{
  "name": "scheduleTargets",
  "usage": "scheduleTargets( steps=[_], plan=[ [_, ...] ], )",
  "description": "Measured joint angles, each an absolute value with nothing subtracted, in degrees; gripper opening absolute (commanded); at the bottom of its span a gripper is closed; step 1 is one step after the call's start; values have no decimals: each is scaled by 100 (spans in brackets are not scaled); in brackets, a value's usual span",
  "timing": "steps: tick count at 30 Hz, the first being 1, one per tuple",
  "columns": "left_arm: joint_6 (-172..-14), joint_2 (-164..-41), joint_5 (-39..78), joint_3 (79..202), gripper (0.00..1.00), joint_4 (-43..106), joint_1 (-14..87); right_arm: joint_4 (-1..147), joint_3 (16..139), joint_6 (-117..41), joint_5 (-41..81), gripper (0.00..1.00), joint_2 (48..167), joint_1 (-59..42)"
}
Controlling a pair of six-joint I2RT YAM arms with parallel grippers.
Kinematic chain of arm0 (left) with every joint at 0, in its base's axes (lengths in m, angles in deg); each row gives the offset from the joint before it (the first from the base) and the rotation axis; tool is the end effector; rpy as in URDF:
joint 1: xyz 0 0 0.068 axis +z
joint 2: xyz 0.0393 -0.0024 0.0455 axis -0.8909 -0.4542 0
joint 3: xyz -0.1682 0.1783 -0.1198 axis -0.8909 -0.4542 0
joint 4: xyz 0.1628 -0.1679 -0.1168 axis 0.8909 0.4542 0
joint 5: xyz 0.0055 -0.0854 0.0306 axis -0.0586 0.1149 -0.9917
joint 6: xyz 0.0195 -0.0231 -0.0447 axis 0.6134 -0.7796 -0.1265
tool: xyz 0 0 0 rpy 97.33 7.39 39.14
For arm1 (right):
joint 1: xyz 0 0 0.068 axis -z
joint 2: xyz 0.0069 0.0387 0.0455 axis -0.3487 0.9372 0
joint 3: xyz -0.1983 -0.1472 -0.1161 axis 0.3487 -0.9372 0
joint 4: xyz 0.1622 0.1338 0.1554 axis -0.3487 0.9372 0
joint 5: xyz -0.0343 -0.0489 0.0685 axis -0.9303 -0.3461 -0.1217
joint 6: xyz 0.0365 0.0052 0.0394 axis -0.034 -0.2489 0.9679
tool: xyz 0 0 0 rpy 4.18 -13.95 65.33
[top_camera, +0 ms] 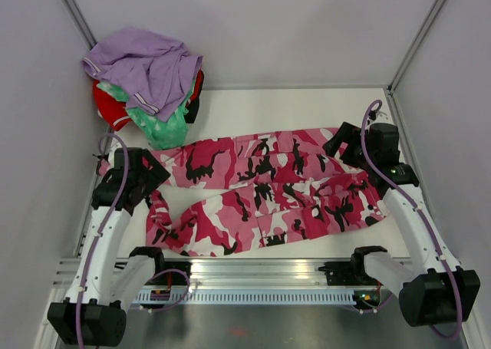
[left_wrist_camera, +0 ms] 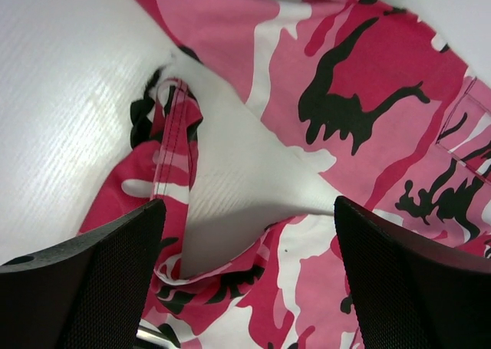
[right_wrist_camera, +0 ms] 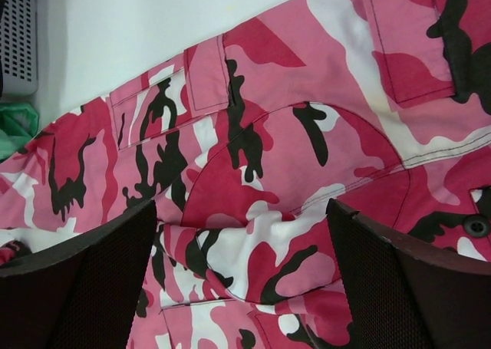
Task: Fold and stack the trousers
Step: Flatten the trousers out
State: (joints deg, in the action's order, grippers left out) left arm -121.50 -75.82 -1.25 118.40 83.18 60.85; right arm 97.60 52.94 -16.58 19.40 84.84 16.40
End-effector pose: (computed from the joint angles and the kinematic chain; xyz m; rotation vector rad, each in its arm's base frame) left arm 0.1627 0.0015 0.2966 -0.8741 2.2193 -0.0915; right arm 0.2251 0.0199 0.3074 0.3845 2.1334 0.4486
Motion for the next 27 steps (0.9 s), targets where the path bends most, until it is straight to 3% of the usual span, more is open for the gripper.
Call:
scheduleTargets(
  steps=[3, 5, 6, 7, 10, 11, 12, 14, 16, 20, 27],
  plan=[
    [-12325, -7604, -9, 11626, 93, 8318, 6085, 9760, 5292, -1641, 2087, 92, 8480, 1640],
    [-12379, -7643, 76, 11578, 90, 8318, 6085, 9755, 5270, -1671, 2172, 24, 8443, 1640],
    [-12394, -7667, 100, 11576, 90, 8316, 6085, 9760, 5257, -1671, 2207, 1, 8414, 1640],
    [-12401, -7685, 124, 11576, 89, 8305, 6085, 9747, 5230, -1662, 2235, 0, 8370, 1640],
    [-12410, -7696, 203, 11576, 89, 8307, 6085, 9764, 5169, -1625, 2294, 0, 8248, 1640],
    [-12410, -7696, 236, 11576, 89, 8307, 6085, 9762, 5165, -1627, 2310, 5, 8224, 1640],
    [-12410, -7696, 258, 11576, 90, 8312, 6085, 9762, 5165, -1623, 2323, 32, 8209, 1640],
    [-12412, -7694, 282, 11576, 92, 8336, 6085, 9764, 5158, -1597, 2336, 66, 8189, 1640],
    [-12438, -7681, 343, 11574, 93, 8401, 6085, 9766, 5119, -1651, 2347, 84, 8178, 1640],
    [-12714, -7484, 435, 11381, 93, 8692, 6085, 9703, 4811, -1627, 2375, 91, 8132, 1640],
    [-13413, -6664, 345, 10732, 92, 9258, 6077, 9511, 4212, -1461, 2640, 92, 8235, 1600]
  ],
)
